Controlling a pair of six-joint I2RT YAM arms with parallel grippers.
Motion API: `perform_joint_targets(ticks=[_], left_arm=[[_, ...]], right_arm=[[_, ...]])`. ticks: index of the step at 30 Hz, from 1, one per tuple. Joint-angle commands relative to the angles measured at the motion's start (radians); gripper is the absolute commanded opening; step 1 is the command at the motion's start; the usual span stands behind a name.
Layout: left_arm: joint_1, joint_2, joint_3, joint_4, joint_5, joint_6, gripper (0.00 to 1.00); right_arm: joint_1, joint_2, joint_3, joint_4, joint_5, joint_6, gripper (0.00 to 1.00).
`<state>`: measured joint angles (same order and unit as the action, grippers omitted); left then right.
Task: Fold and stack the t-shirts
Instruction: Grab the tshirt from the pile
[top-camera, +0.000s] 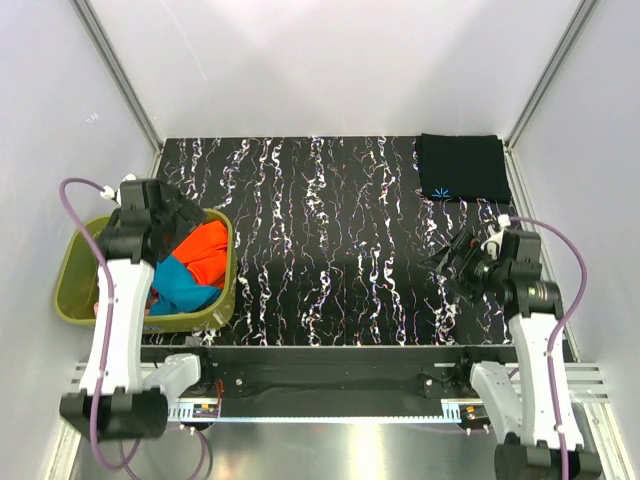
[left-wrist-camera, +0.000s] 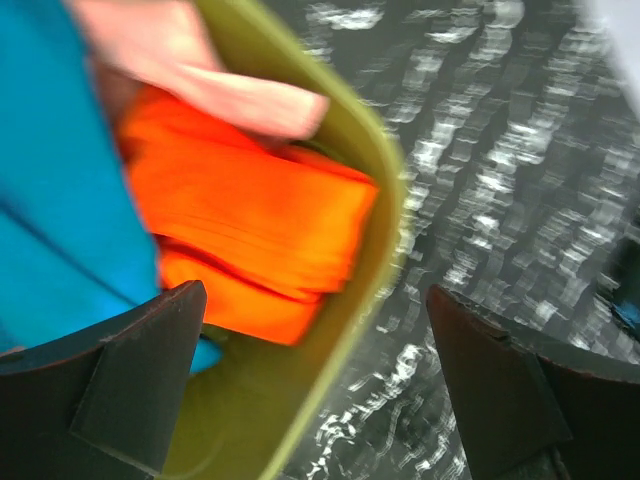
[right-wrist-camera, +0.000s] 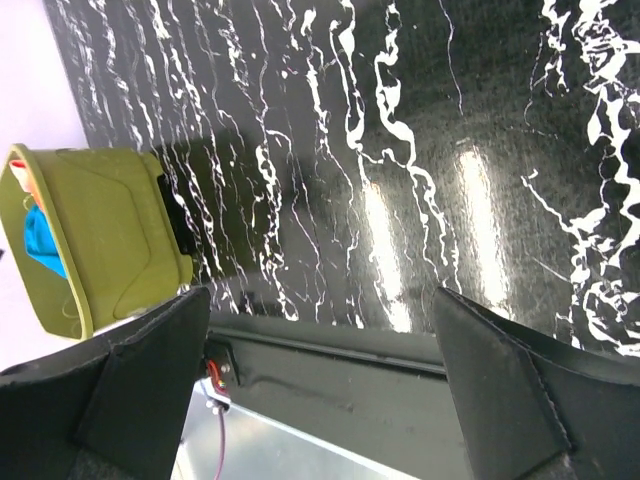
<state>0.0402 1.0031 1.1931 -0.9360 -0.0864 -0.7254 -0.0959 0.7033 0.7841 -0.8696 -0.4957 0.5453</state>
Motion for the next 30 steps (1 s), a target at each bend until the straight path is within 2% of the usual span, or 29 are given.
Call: perform_joint_targets(ticks=[1,7,10,12,13,15,20,26,29,30], left_arm=[[0.05,0.106,0.069,-0.093,-0.076,0.006,0.99],[0.092,0.201,0.125,-0.187,-0.173,-0.069,0.99],[0.125,0.253,0.146,-0.207,-0.179,-0.092,0.99],[0.139,0.253,0.112,-0.109,-0.09,-0.046,0.93],[0.145,0.255,0.102,-0.08,-0.052,-0.033,0.86],[0.145,0.284,0.085,-0.041,0.04,-0.016,0.82],[0.145,0.299,0.014,0.034,0.161,-0.034,0.82],[0.145,0.393,-0.036,0.103,0.255,-0.055,0.82],[0.145,0.401,-0.027,0.141,0.254,-0.051,0.54],[0.145,0.396,-0.021,0.135,0.248,-0.049,0.38]], right_arm=[[0.012,0.093,0.104,-0.066,-0.012,-0.05,1.0],[0.021,0.228,0.293,-0.132,-0.086,-0.202,1.0],[0.022,0.254,0.322,-0.094,-0.148,-0.135,1.0],[0.022,0.249,0.291,-0.065,-0.179,-0.084,1.0],[0.022,0.254,0.288,-0.057,-0.161,-0.078,1.0],[0.025,0.278,0.29,-0.062,-0.15,-0.088,1.0],[0.038,0.324,0.333,-0.074,-0.132,-0.108,1.0],[0.054,0.329,0.339,-0.086,-0.118,-0.119,1.0],[0.074,0.343,0.348,-0.098,-0.107,-0.128,0.99],[0.082,0.346,0.349,-0.106,-0.107,-0.13,0.98]])
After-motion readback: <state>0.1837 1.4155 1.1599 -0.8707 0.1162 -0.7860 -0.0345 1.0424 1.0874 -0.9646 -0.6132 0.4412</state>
